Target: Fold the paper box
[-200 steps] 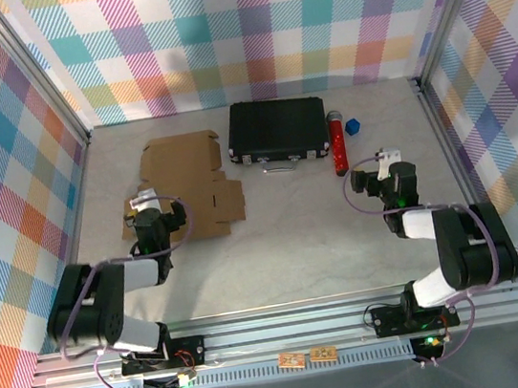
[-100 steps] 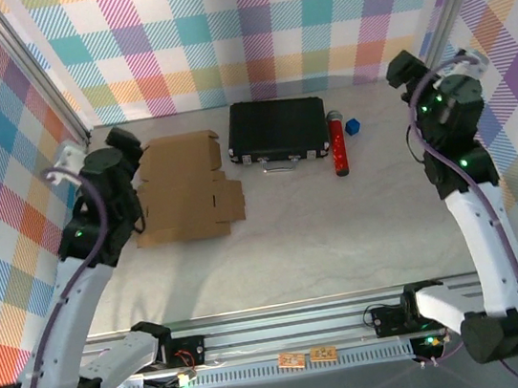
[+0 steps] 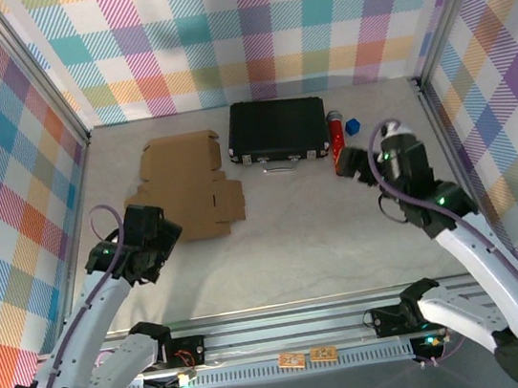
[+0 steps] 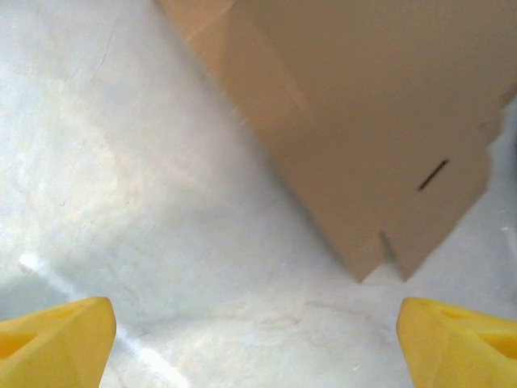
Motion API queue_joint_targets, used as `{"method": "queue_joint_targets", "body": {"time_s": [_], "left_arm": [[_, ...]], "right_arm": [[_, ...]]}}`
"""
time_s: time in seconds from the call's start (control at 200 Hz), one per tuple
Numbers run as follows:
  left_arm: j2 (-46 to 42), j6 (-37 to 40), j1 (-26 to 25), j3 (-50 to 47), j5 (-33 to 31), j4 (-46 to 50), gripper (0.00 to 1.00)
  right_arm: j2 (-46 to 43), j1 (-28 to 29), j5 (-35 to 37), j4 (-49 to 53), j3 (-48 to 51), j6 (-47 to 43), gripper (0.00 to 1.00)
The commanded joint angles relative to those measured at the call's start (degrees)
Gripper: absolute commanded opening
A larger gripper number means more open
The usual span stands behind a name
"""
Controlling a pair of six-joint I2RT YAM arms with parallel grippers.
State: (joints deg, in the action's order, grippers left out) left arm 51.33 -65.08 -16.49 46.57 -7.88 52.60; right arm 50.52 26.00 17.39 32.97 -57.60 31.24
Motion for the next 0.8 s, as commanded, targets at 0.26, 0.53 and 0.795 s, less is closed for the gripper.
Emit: {"method": "queue_joint_targets", "body": {"time_s": [0.26,0.53,0.795], "left_arm": [[3.38,-13.05,15.52,-19.59,18.40,-33.23,0.77],[11.87,-8.46,18.32,-24.20,19.79,-53.00,0.68],[17.84,-9.99,18.78,-27.37,19.28,-64.81,0.64]], "right_arm": [[-5.38,16.44,0.89,-10.40,13.74,-3.64,0.86],[-4.07,16.63,-2.09,-12.23,15.76,-2.08,0.85],[-2.22,16.63,-3.14,-13.16,14.99,-2.90,0.85]]}}
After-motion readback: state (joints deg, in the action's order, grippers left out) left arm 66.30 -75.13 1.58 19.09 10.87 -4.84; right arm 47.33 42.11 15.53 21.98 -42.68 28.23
